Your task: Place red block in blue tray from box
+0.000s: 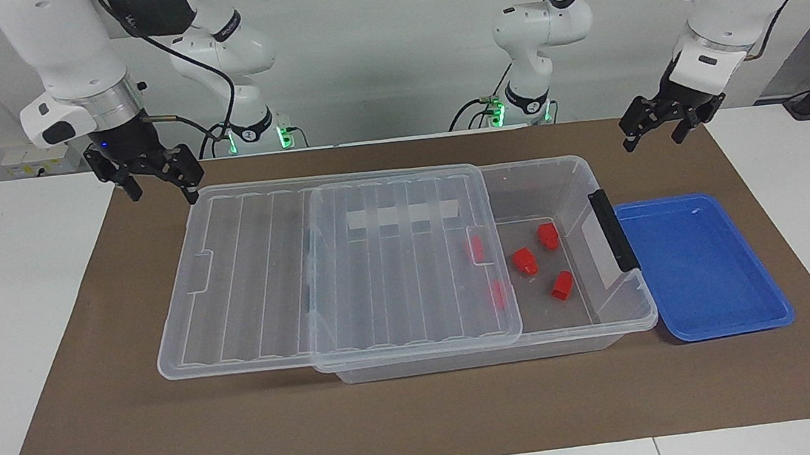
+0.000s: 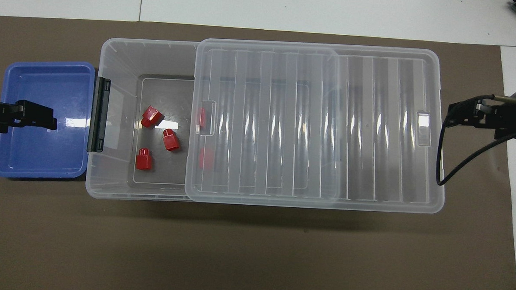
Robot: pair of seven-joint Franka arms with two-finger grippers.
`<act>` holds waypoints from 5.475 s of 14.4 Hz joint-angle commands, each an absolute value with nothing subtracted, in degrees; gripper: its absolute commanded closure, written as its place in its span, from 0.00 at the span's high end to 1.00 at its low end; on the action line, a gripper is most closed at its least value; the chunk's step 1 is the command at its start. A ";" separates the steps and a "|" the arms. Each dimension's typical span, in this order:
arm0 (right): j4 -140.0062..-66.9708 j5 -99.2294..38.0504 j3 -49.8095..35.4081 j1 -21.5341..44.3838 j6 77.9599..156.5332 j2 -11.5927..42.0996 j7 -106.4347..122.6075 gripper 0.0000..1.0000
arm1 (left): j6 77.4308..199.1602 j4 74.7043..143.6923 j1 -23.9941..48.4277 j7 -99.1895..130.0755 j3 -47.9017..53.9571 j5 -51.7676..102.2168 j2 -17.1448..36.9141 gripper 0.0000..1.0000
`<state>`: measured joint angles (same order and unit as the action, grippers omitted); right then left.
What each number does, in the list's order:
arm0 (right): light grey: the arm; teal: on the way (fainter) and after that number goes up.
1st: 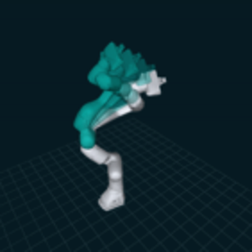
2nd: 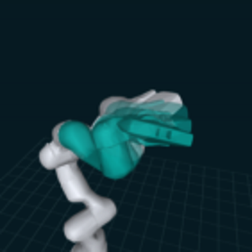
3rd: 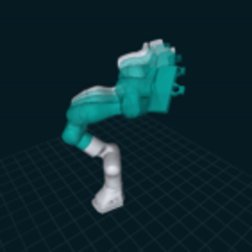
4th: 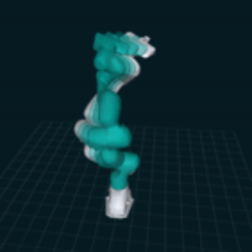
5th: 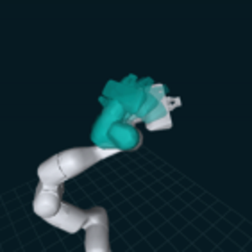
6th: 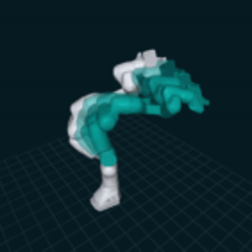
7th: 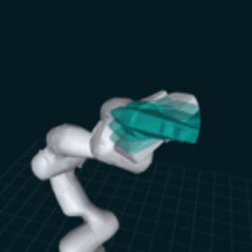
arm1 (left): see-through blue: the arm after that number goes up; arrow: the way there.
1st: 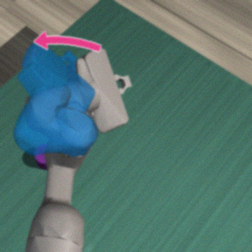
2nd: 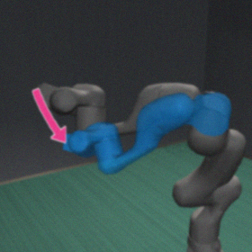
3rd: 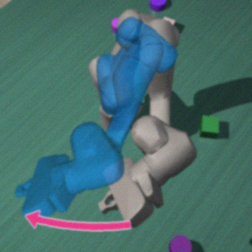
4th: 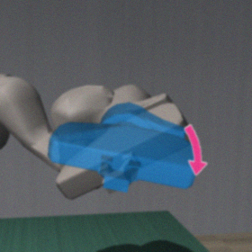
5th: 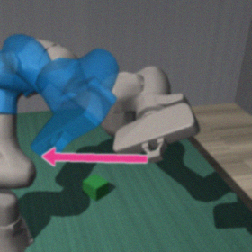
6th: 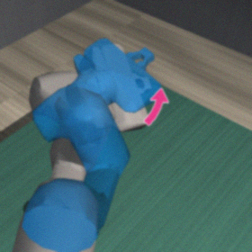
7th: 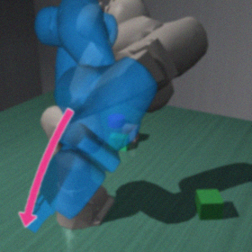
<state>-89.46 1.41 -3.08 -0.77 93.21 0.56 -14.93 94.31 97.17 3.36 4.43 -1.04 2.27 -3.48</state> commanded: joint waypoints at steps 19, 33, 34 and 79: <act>-88.33 0.62 -3.34 -1.58 90.35 0.88 -15.38 1.00 | 94.74 98.35 2.90 3.96 -0.88 2.90 -4.75 1.00; -88.42 0.62 -3.34 -1.58 90.35 0.88 -15.38 1.00 | 95.01 98.35 2.81 3.87 -0.88 2.90 -4.75 1.00; -88.33 0.62 -3.34 -1.58 90.35 0.88 -15.38 1.00 | 94.92 98.26 2.90 3.78 -0.79 2.90 -4.75 1.00; -88.33 0.62 -3.34 -1.58 90.35 0.88 -15.38 1.00 | 137.64 119.18 22.06 40.25 0.09 -5.19 15.12 0.73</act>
